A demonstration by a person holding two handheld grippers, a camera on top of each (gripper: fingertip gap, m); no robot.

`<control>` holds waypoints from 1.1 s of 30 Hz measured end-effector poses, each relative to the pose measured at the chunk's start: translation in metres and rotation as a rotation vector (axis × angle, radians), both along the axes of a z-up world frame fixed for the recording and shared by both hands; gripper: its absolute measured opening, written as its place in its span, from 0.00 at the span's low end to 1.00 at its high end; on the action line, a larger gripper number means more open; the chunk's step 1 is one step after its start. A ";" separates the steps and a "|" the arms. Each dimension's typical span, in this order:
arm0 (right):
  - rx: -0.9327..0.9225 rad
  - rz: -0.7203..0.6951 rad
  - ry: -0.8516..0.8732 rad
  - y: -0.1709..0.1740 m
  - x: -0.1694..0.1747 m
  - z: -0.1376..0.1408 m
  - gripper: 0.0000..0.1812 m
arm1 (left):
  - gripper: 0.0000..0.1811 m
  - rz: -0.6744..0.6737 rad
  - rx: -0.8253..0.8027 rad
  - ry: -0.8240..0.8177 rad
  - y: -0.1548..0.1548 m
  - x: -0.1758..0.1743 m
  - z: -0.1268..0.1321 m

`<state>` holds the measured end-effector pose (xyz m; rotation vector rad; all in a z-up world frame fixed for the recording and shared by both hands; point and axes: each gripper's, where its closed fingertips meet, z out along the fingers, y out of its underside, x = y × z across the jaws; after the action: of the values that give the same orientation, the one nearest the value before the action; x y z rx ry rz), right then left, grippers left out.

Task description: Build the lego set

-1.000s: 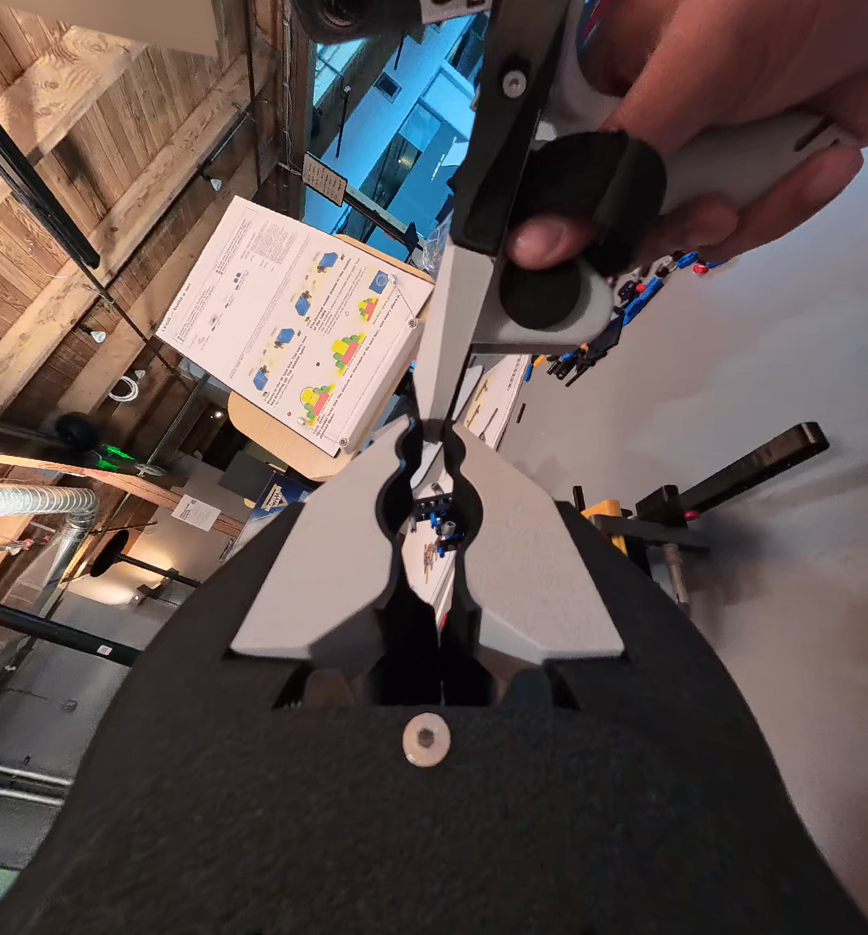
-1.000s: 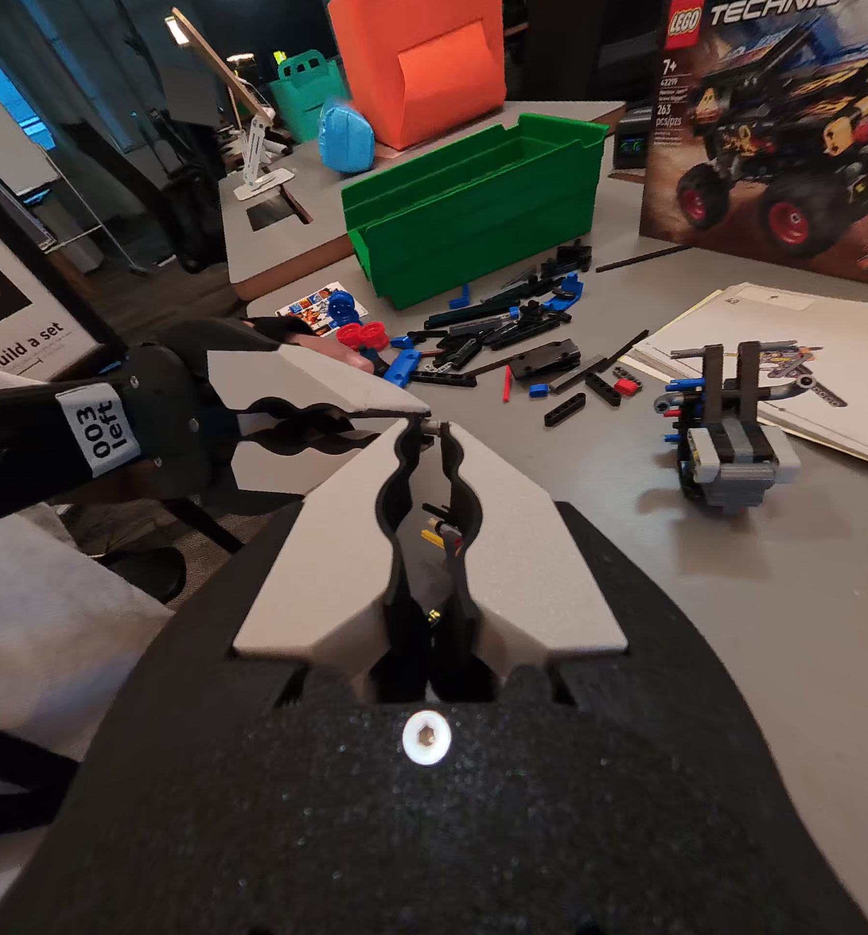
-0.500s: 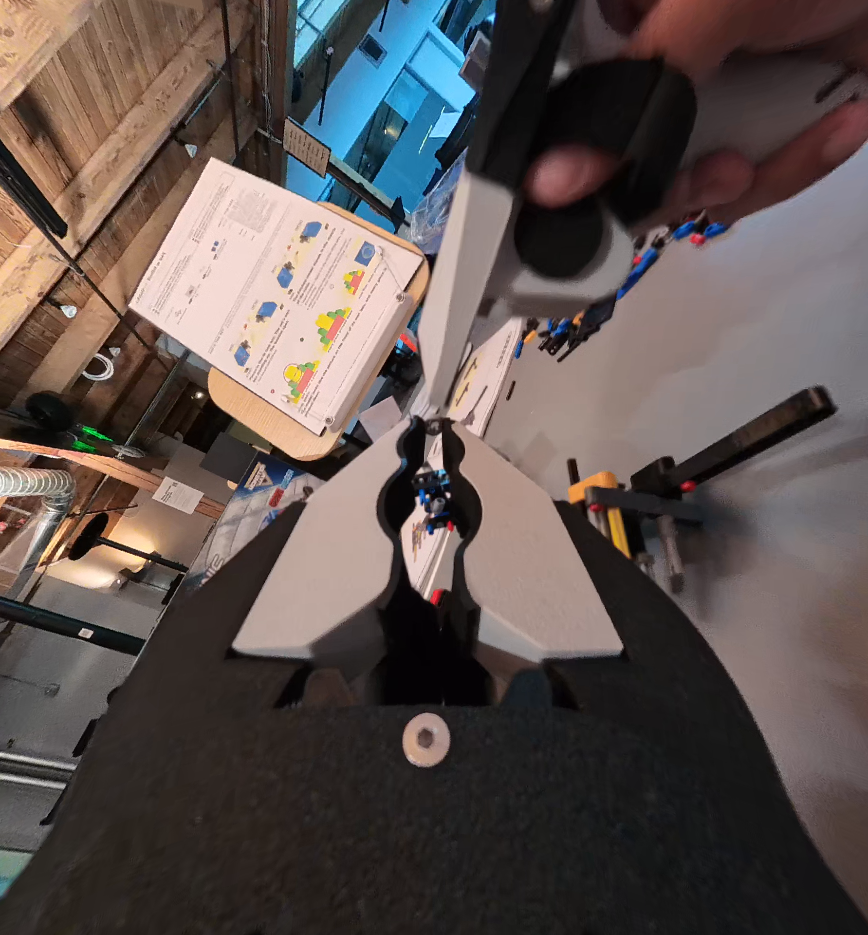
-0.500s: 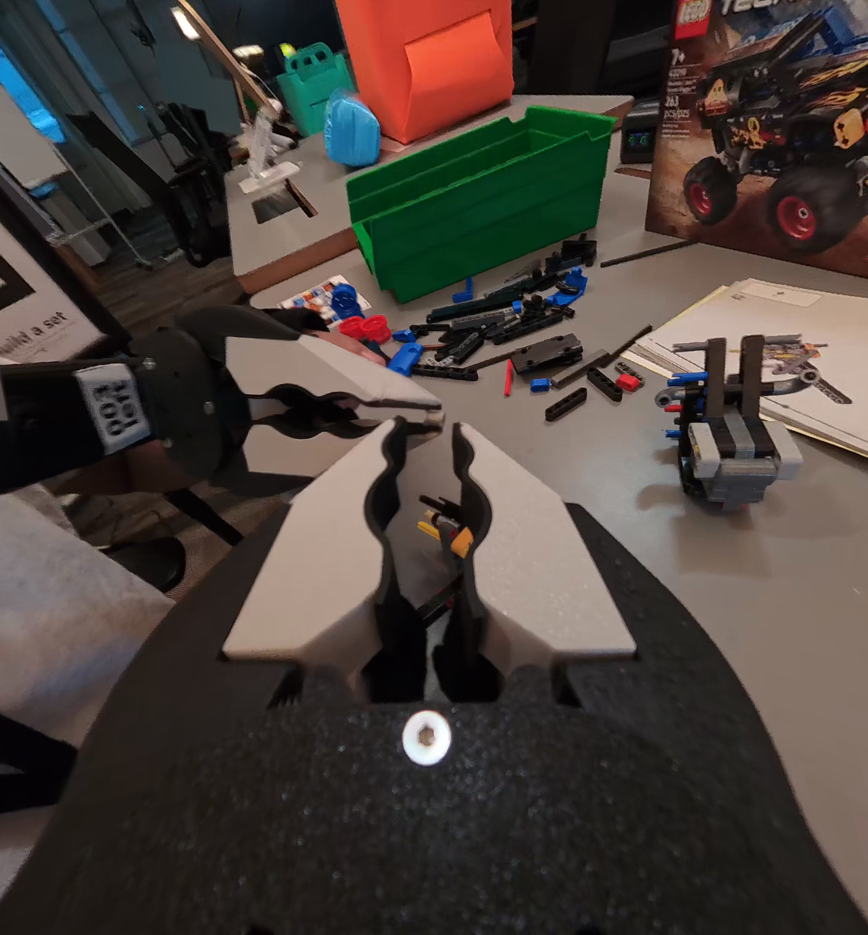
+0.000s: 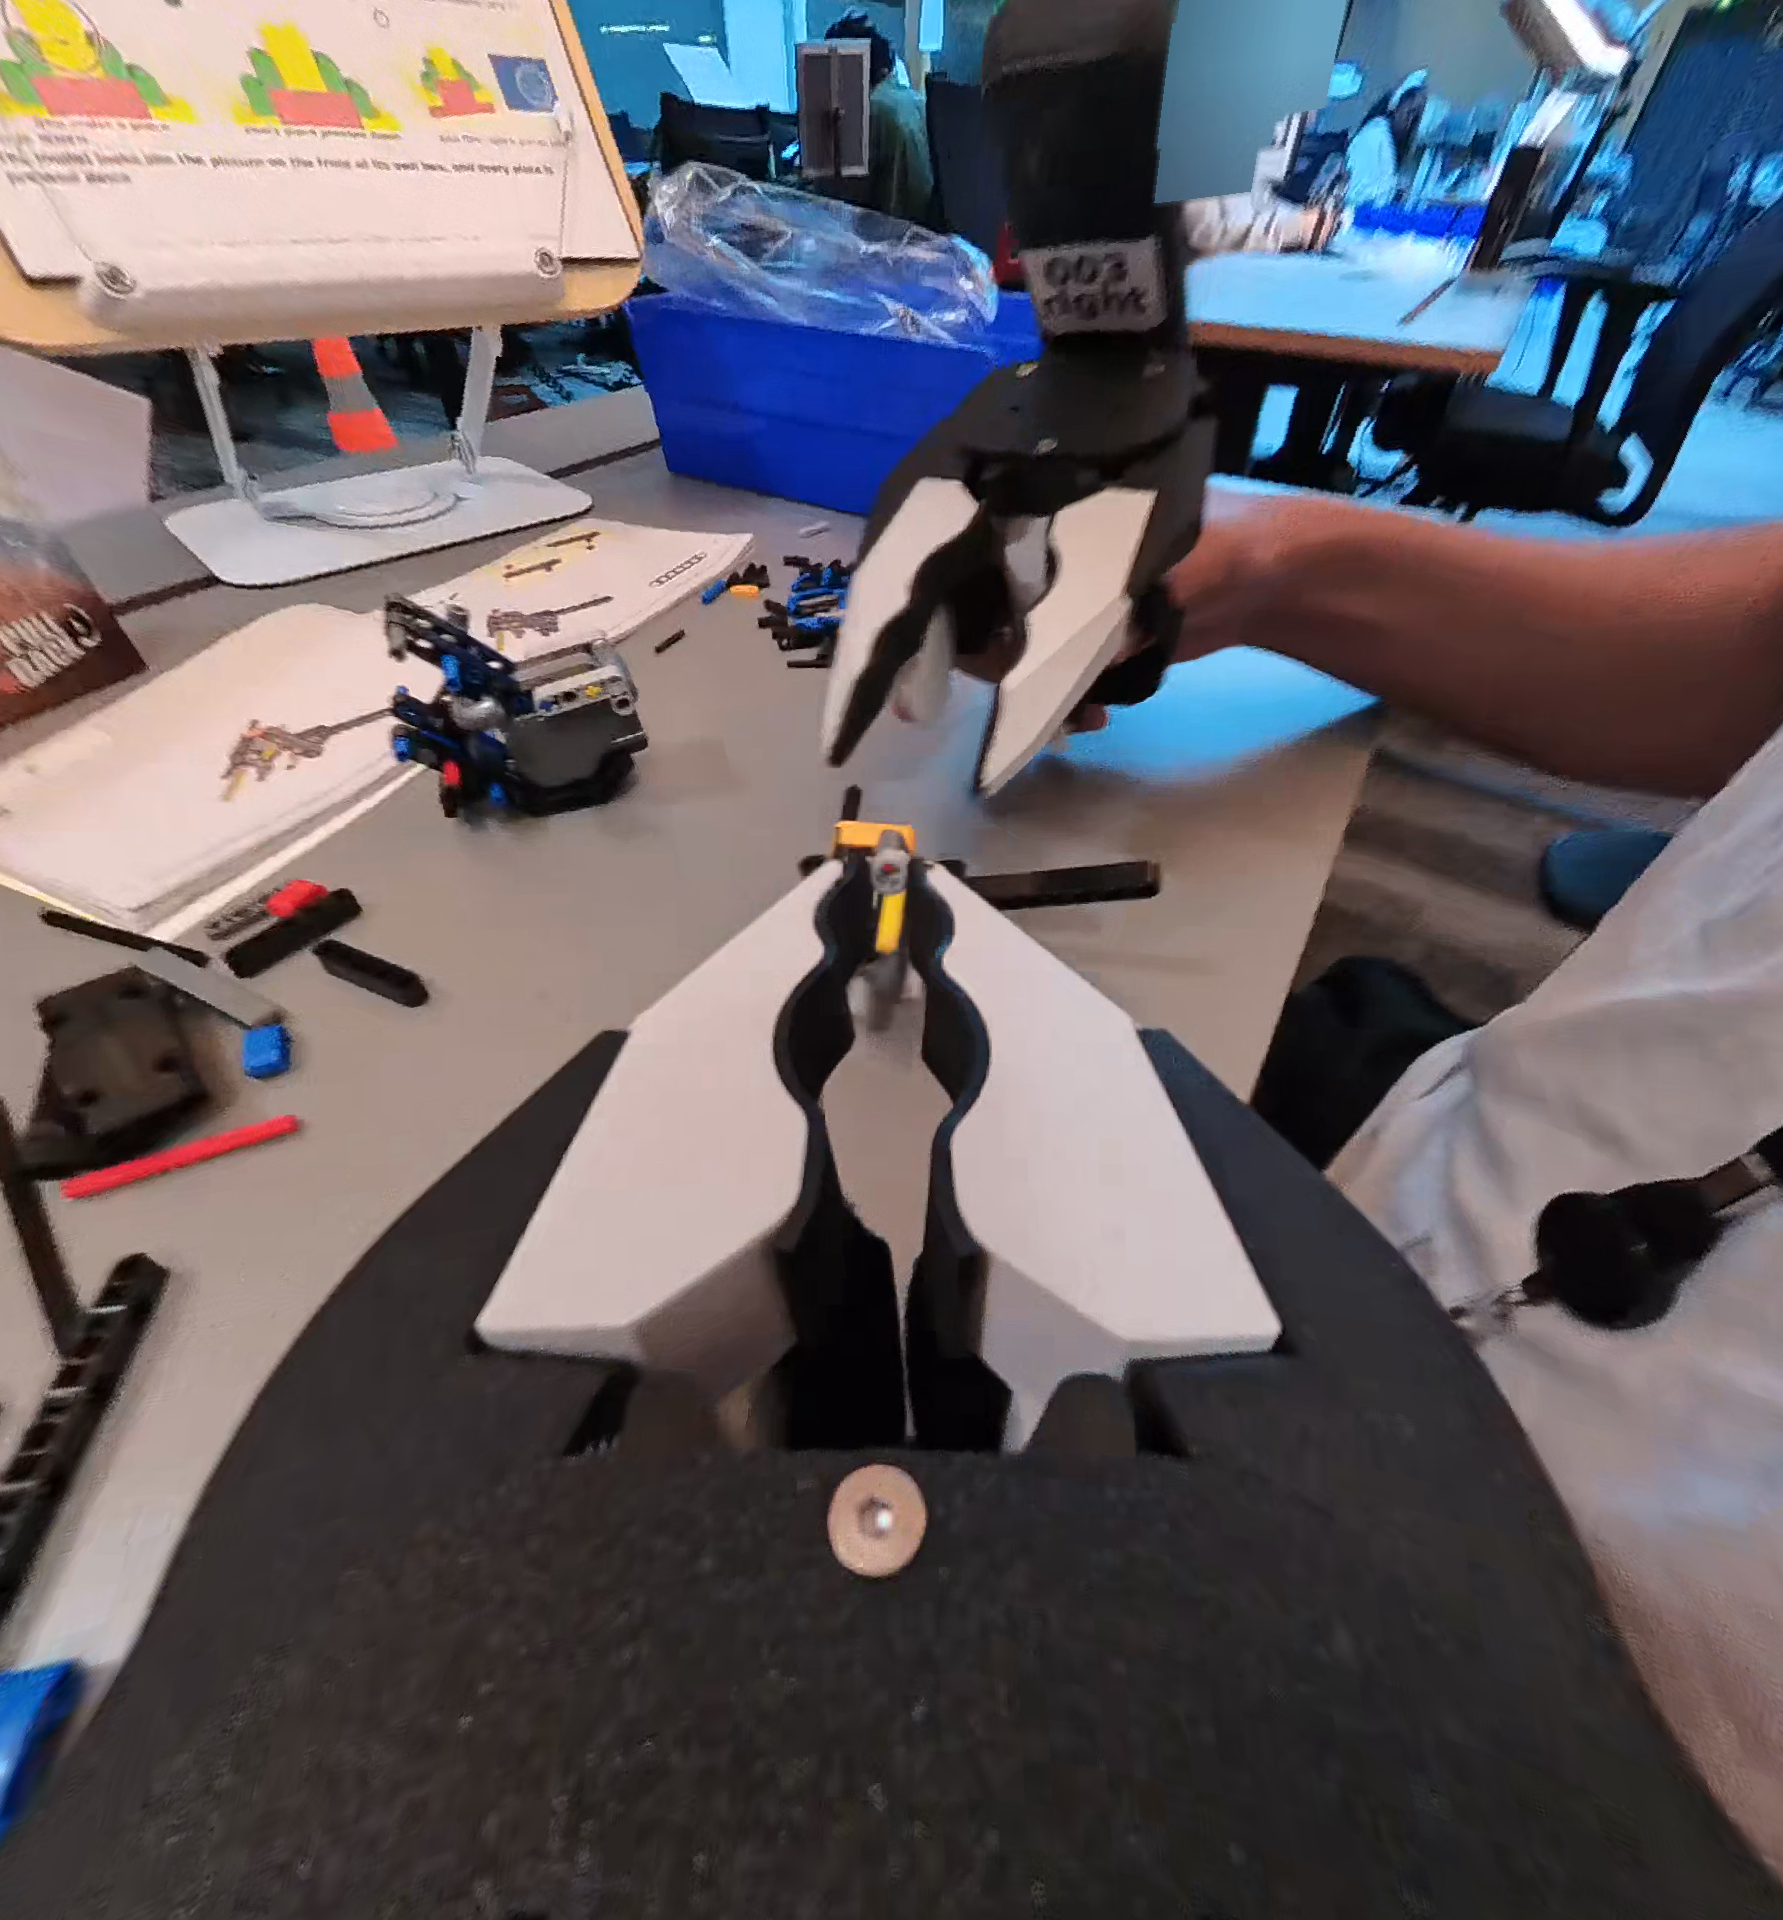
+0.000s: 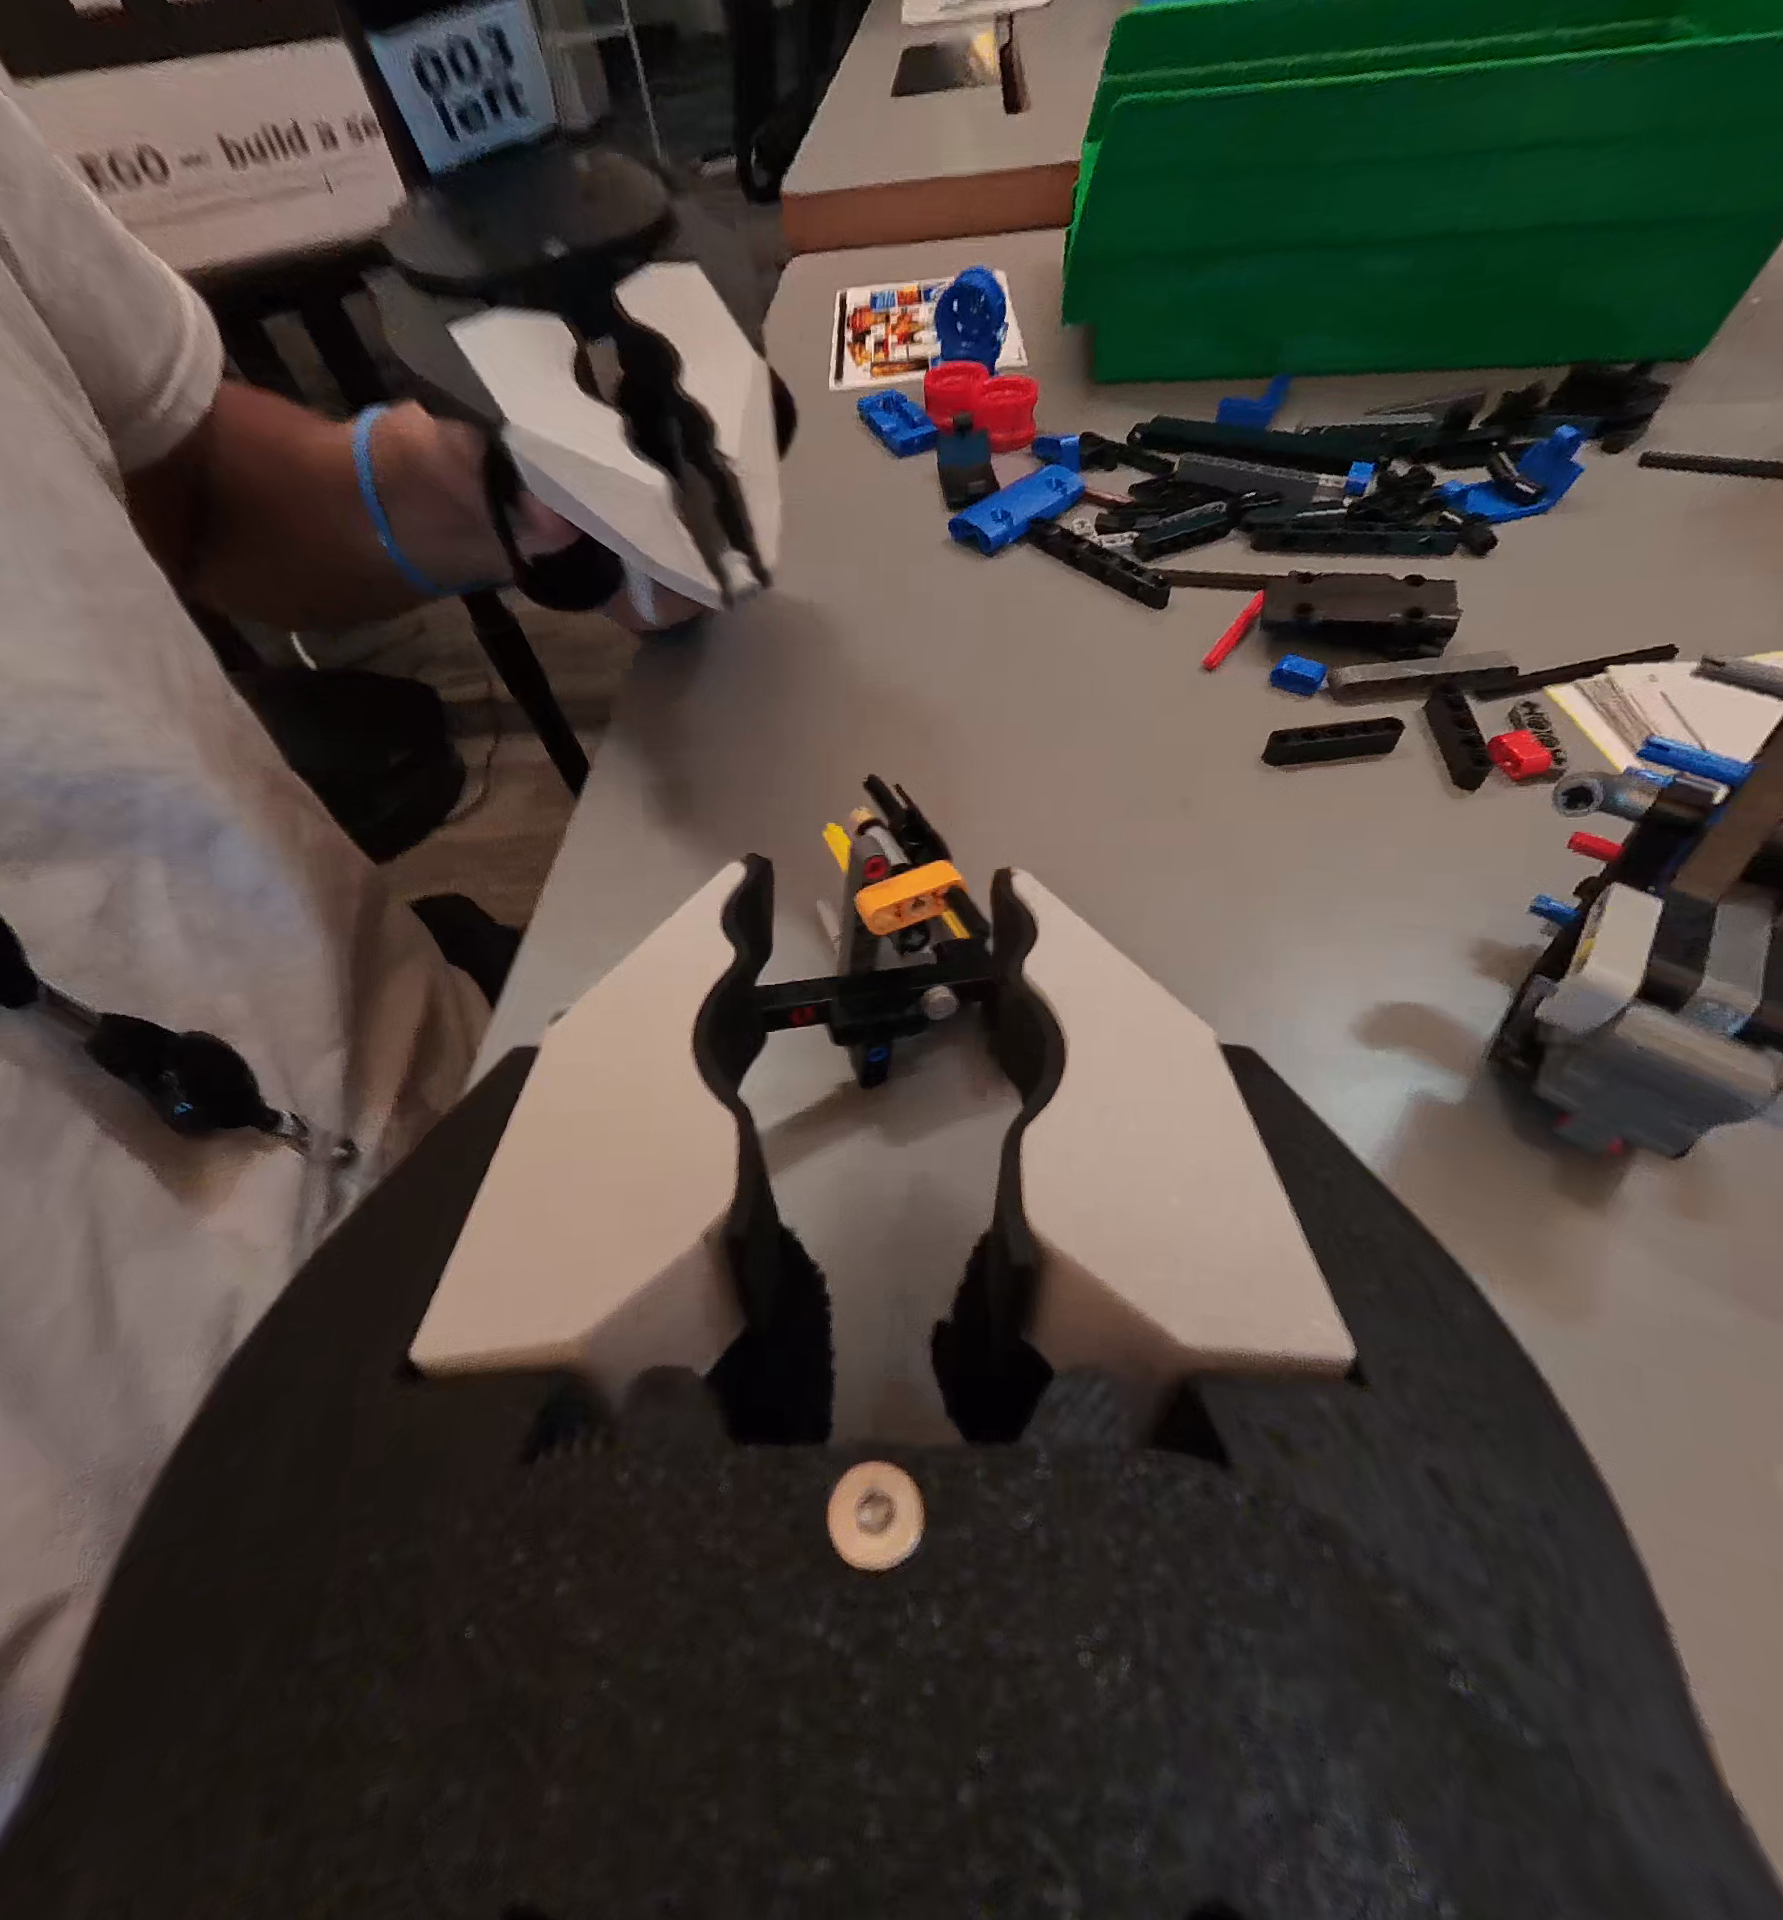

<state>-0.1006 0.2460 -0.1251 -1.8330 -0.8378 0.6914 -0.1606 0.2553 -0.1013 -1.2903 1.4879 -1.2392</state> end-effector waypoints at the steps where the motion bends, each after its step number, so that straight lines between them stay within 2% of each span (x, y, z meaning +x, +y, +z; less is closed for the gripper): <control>1: -0.002 0.016 -0.027 0.004 0.000 -0.003 0.24 | 0.03 -0.007 -0.028 0.007 -0.003 -0.001 0.000; 5: -0.026 0.119 -0.075 0.008 -0.006 -0.014 0.25 | 0.03 0.011 0.002 0.039 -0.008 -0.005 -0.007; 8: -0.036 0.139 -0.095 0.011 -0.012 -0.022 0.25 | 0.03 0.017 0.049 0.047 -0.011 -0.005 -0.010; 11: -0.086 0.147 -0.129 0.013 -0.012 -0.032 0.16 | 0.03 0.030 0.021 0.064 -0.012 -0.004 -0.012; 14: -0.141 0.116 -0.098 0.017 -0.011 -0.032 0.13 | 0.03 0.083 -0.046 0.075 -0.004 0.000 -0.014; 16: -0.153 0.097 -0.042 0.021 -0.009 -0.023 0.13 | 0.03 0.114 -0.119 0.064 0.004 0.003 -0.011; 18: -0.133 0.102 0.090 0.022 -0.011 -0.002 0.13 | 0.03 0.118 -0.248 0.029 0.009 0.007 -0.003; 22: -0.059 0.084 0.241 0.022 -0.016 0.027 0.12 | 0.03 0.008 -0.591 -0.097 0.004 0.013 0.020; 27: 0.018 0.091 0.179 0.011 -0.020 0.035 0.12 | 0.02 -0.074 -0.741 -0.157 0.002 0.013 0.027; 30: 0.071 0.080 0.135 0.007 -0.019 0.043 0.12 | 0.02 -0.104 -0.788 -0.139 0.001 0.015 0.026; 33: 0.080 0.053 0.056 0.008 -0.021 0.037 0.12 | 0.02 -0.153 -0.862 -0.130 -0.003 0.016 0.027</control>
<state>-0.1216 0.2543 -0.0883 -1.7179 -0.8677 0.7301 -0.1445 0.2525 -0.0745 -1.5865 0.9775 -2.1531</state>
